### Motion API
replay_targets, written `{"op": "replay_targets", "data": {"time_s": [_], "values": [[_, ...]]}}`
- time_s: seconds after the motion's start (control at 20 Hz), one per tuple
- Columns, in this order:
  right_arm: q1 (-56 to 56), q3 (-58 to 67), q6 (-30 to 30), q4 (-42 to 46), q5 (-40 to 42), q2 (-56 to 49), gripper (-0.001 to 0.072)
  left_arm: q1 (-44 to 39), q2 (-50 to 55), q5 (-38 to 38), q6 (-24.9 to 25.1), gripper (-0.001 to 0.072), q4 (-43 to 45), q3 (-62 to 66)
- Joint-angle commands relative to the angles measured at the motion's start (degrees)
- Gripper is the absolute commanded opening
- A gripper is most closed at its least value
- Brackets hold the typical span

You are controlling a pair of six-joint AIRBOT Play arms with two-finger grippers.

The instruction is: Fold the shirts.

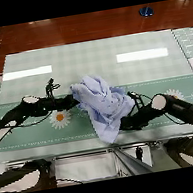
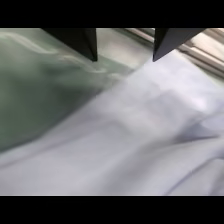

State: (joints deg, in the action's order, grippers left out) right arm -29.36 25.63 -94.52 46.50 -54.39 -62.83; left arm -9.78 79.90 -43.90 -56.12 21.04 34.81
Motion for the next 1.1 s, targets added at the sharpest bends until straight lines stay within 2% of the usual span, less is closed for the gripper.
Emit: {"op": "replay_targets", "data": {"time_s": [0.0, 0.25, 0.45, 0.55, 0.6, 0.65, 0.75, 0.9, 1.05], "values": [[-4.85, 0.15, 2.12, -7.78, 6.86, -4.07, 0.0405, 0.13, 0.04, -0.31, -0.07, 0.0017, -0.04, 0.07], [-8.59, 1.81, 3.10, -12.57, 11.91, -6.95, 0.0390, 0.13, 0.04, -0.31, -0.07, 0.0017, -0.07, 0.07], [-12.07, 3.45, 3.13, -18.51, 17.75, -8.48, 0.0237, 0.13, 0.04, -0.28, -0.09, 0.0017, -0.11, 0.07], [-14.43, 5.22, 4.13, -19.26, 19.50, -10.08, 0.0101, 0.13, 0.04, -0.66, -0.09, 0.0017, -0.11, 0.07], [-15.04, 6.58, 6.49, -19.26, 19.74, -10.58, 0.0026, 0.13, 0.04, -0.81, -0.09, 0.0017, -0.11, 0.07], [-15.06, 8.20, 8.57, -19.08, 19.61, -10.40, 0.0027, 0.26, -0.07, -1.27, -0.09, 0.0017, -0.13, 0.09], [-12.44, 12.70, 9.73, -14.99, 17.11, -8.63, 0.0026, 2.23, -1.60, -3.78, -0.04, 0.0017, -0.17, 1.11], [-1.66, 23.85, 6.56, -0.57, 9.42, -2.03, 0.0026, 8.92, -9.44, -8.70, -0.04, 0.0017, -0.57, 6.10], [11.28, 40.94, 5.64, 7.85, 0.52, 4.66, 0.0026, 16.48, -21.24, -9.44, -0.04, 0.0016, -7.80, 13.00]]}}
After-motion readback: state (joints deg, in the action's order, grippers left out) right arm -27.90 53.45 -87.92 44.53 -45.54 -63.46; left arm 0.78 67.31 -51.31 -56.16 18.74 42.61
